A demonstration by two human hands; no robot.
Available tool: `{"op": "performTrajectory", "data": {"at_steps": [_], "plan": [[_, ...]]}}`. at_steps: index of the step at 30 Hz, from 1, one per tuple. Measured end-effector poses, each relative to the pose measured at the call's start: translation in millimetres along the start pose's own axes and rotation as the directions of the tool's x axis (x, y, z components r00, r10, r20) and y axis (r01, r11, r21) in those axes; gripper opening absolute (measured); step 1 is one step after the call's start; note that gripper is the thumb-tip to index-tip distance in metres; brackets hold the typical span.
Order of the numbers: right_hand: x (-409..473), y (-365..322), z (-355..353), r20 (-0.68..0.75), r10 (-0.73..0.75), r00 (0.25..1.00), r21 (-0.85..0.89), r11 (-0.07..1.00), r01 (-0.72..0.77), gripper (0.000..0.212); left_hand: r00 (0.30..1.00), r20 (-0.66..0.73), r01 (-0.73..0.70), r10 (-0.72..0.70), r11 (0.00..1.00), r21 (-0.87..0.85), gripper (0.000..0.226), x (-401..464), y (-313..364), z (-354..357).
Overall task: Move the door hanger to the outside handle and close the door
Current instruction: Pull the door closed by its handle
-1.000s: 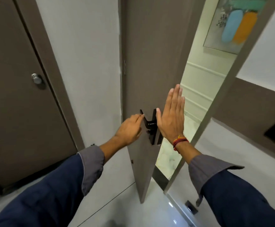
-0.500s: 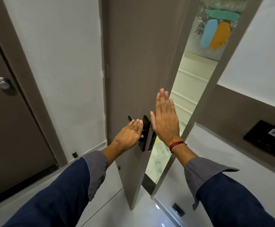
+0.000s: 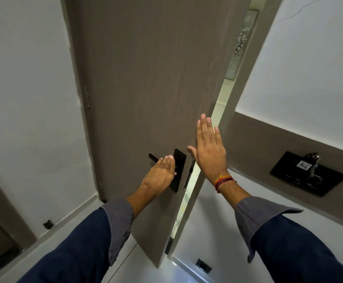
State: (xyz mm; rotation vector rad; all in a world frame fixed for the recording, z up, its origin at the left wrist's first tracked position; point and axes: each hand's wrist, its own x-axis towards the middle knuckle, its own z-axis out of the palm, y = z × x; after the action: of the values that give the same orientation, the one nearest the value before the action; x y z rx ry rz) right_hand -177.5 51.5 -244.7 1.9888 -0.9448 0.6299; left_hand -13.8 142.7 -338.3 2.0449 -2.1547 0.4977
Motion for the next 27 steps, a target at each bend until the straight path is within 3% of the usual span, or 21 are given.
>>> {"op": "performTrajectory", "data": {"at_steps": [14,27], "plan": [[34.8,52.1,43.9,0.106,0.088,0.991,-0.227,0.972,-0.062,0.112,0.998,0.055,0.001,-0.002,1.000,0.010,0.066,97.1,17.7,32.8],[56.1,44.4,59.5,0.158,0.073,0.985,-0.499,0.867,0.016,0.089,0.997,0.074,0.016,-0.012,0.998,-0.057,0.064,132.5,24.6,52.3]]}}
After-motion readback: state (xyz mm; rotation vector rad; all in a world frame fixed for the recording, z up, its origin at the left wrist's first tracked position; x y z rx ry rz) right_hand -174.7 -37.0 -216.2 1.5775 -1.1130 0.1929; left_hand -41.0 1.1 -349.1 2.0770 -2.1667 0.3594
